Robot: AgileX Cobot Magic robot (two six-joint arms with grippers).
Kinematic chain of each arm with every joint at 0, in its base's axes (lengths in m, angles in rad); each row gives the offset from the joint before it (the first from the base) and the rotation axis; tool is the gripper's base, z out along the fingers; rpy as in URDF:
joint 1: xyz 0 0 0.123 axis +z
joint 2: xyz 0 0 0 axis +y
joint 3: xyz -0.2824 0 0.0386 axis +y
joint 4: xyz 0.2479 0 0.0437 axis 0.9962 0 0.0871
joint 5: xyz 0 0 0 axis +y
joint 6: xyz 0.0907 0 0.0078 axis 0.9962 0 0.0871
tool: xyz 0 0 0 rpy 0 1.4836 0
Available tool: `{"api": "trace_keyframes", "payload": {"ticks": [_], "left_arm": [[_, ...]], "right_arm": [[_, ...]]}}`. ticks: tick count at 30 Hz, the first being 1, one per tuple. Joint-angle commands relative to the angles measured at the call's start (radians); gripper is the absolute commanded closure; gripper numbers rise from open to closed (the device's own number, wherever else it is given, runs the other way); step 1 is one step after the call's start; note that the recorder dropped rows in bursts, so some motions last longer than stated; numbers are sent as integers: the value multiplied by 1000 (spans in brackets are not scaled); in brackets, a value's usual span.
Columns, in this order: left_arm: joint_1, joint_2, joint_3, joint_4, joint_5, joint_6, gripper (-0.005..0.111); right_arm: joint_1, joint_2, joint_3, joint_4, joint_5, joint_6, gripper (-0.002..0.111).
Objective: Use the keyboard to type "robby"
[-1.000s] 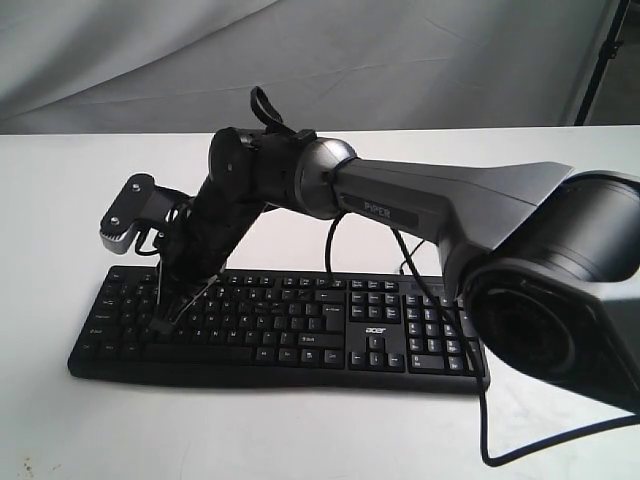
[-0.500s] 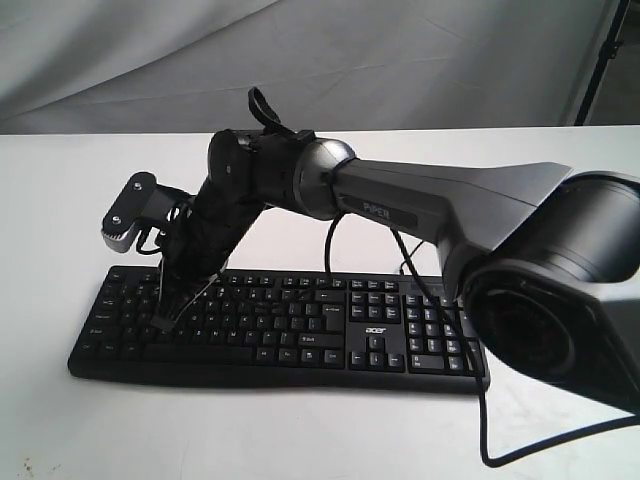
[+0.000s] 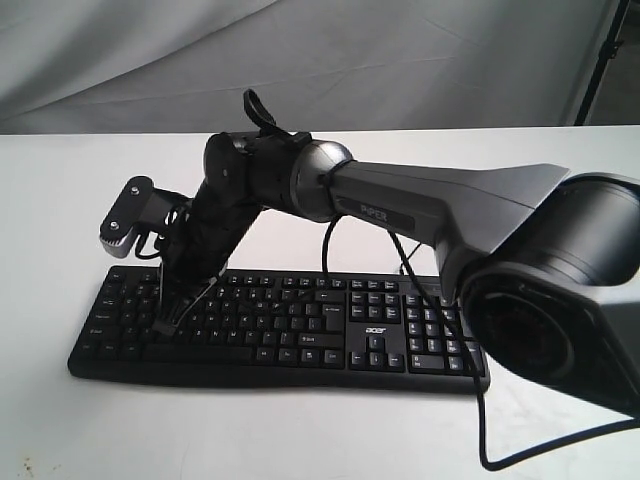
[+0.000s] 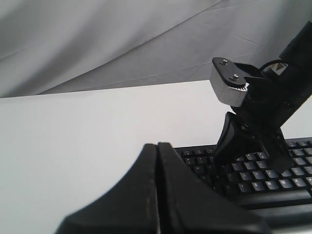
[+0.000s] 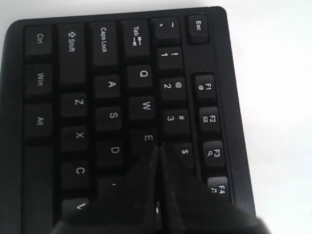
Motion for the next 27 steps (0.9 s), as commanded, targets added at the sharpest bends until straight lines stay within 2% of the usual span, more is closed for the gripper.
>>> {"api": "trace_keyframes", "payload": {"ticks": [1,27], "left_arm": [[-6,-3,4,5,-5,-3,107],[-6,-3,4,5,-5,-3,107]], "right_arm": [[3,-1,-6,-7,2,4,108],[4,15,-6,-7,6,4,108]]}}
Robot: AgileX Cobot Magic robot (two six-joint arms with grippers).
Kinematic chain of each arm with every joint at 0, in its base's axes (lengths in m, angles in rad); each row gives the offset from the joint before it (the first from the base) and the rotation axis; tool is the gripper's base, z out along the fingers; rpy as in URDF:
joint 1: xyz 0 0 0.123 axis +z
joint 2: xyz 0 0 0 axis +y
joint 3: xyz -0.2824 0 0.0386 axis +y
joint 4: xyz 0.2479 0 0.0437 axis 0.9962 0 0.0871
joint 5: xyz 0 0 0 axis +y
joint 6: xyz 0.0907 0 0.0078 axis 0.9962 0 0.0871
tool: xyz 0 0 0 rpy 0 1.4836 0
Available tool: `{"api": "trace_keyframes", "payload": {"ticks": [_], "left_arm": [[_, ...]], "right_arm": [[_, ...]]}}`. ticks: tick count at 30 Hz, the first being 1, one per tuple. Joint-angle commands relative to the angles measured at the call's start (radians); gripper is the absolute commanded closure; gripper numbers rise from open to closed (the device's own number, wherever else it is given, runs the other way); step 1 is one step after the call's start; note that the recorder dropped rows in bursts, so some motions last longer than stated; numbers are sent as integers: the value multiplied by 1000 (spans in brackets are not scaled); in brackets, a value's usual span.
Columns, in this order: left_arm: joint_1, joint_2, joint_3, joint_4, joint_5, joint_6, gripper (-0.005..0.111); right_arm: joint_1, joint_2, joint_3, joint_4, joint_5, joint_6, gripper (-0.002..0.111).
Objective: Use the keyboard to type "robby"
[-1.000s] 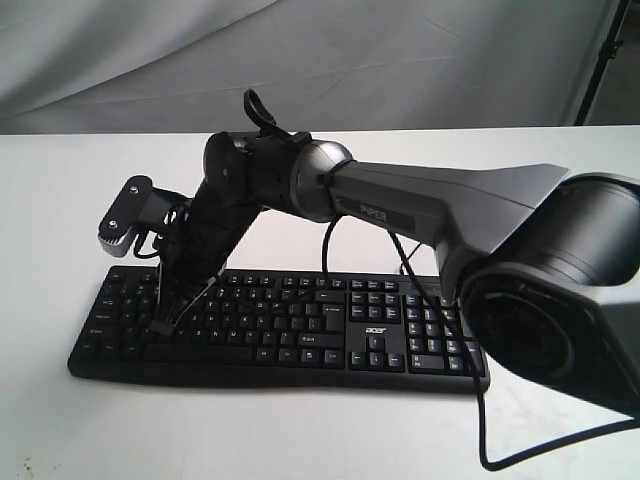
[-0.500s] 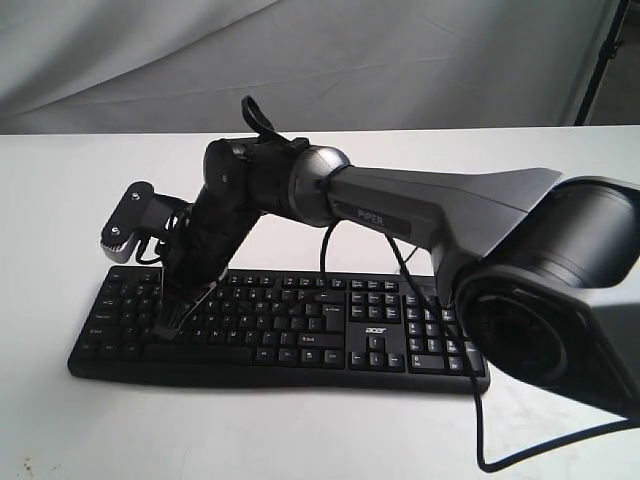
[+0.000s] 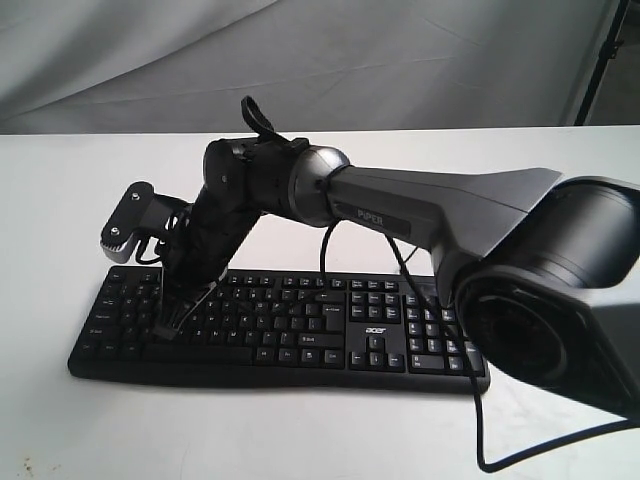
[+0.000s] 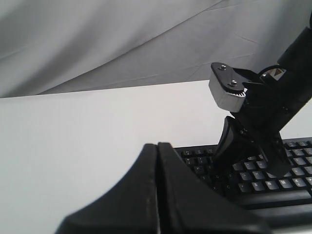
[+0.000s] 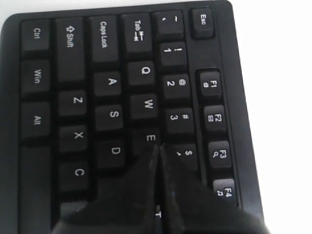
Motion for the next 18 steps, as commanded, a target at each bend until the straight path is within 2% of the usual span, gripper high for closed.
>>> {"api": "trace_keyframes", "payload": {"ticks": [1,18], "left_arm": [[-6,-3,4,5,-5,-3,107],[-6,-3,4,5,-5,-3,107]], "right_arm": [[4,3,-6,-7,11,2,108],[-20,-78,-6,-63,115,32,108]]}}
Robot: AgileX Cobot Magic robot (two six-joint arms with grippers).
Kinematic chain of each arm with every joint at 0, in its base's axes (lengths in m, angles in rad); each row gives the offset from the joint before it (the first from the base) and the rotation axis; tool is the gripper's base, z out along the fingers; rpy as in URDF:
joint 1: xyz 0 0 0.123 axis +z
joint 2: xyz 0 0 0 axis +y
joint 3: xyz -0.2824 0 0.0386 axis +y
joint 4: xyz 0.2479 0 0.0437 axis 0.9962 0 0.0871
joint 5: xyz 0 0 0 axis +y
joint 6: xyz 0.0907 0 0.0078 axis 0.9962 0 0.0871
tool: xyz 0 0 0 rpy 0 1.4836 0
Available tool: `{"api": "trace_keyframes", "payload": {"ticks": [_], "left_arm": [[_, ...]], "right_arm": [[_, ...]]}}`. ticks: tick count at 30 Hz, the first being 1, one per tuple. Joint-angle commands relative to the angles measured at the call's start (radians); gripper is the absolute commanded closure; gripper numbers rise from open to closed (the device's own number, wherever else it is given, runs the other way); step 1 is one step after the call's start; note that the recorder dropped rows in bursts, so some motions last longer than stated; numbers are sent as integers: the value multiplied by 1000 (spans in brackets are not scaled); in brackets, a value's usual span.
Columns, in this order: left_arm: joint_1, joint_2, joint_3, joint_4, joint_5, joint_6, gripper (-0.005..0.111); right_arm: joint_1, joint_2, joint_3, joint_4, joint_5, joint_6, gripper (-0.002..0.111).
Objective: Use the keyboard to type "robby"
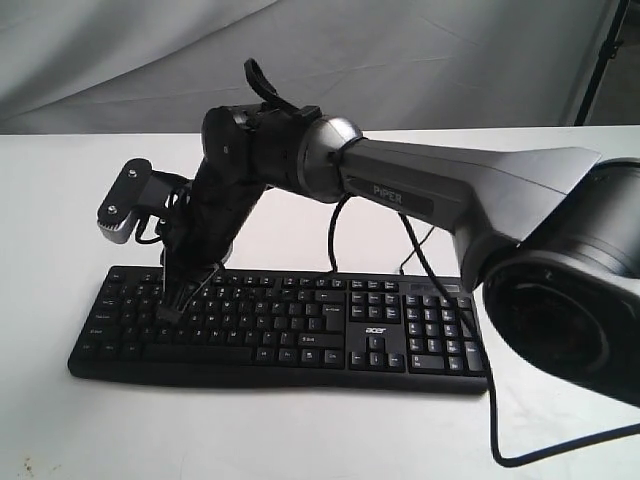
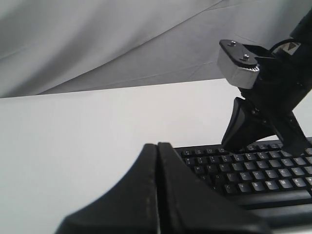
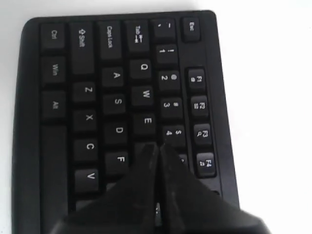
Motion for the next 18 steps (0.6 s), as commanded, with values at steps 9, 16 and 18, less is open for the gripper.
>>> {"api": "trace_keyframes", "payload": {"ticks": [9,16,18], "left_arm": [[-6,-3,4,5,-5,-3,107],[-6,-3,4,5,-5,-3,107],[-6,-3,4,5,-5,-3,107]], "right_arm": [[-51,-113,183,-6,-56,-23,108],[-101,-231,402,54,-159,-98,108],[-109,-245,442,56,-178,-110,108]]}}
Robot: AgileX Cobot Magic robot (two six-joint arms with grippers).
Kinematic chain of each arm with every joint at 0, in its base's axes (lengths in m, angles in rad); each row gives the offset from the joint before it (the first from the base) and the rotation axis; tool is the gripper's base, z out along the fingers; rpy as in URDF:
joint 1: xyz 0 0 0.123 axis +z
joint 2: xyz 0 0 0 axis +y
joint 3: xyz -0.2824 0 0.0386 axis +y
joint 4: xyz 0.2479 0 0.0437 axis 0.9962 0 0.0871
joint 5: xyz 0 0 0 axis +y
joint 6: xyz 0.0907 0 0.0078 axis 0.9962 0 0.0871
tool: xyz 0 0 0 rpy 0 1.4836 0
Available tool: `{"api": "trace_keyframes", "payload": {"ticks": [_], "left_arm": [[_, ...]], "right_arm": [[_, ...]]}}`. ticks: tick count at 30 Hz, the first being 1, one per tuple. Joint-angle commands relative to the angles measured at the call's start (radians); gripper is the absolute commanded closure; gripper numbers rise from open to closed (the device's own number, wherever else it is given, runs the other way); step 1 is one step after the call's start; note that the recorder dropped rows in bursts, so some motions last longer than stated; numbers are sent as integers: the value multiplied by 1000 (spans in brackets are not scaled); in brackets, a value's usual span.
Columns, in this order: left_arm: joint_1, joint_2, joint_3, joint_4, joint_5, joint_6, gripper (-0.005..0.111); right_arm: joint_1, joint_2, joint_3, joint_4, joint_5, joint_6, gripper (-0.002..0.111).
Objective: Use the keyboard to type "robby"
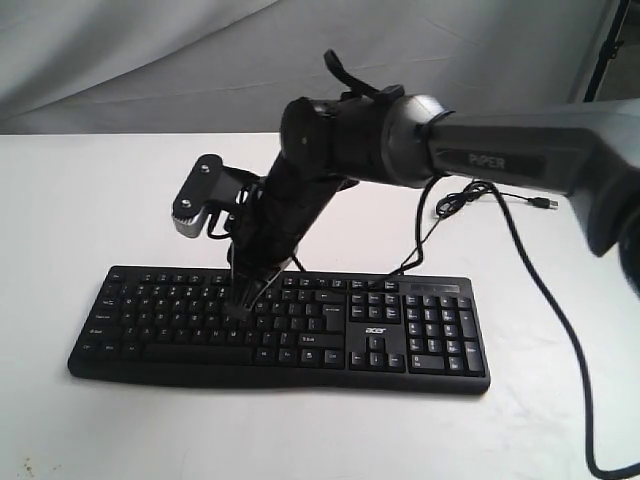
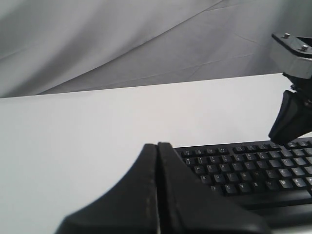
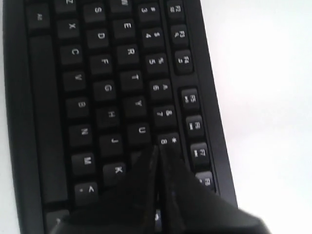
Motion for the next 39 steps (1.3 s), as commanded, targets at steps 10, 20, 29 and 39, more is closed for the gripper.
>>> {"api": "trace_keyframes", "payload": {"ticks": [10,20,29,39], "left_arm": [[-6,-3,4,5,-5,-3,107],[-6,-3,4,5,-5,-3,107],[-6,-3,4,5,-5,-3,107],[-6,-3,4,5,-5,-3,107]], "right_arm": [[-23,-40,96,88,-38,-73,108],[-23,-38,138,96,-90,-73,108],[-23,-24,138,104,-103,-75,108],[-21,-24,138,104,-87,-75,108]]}}
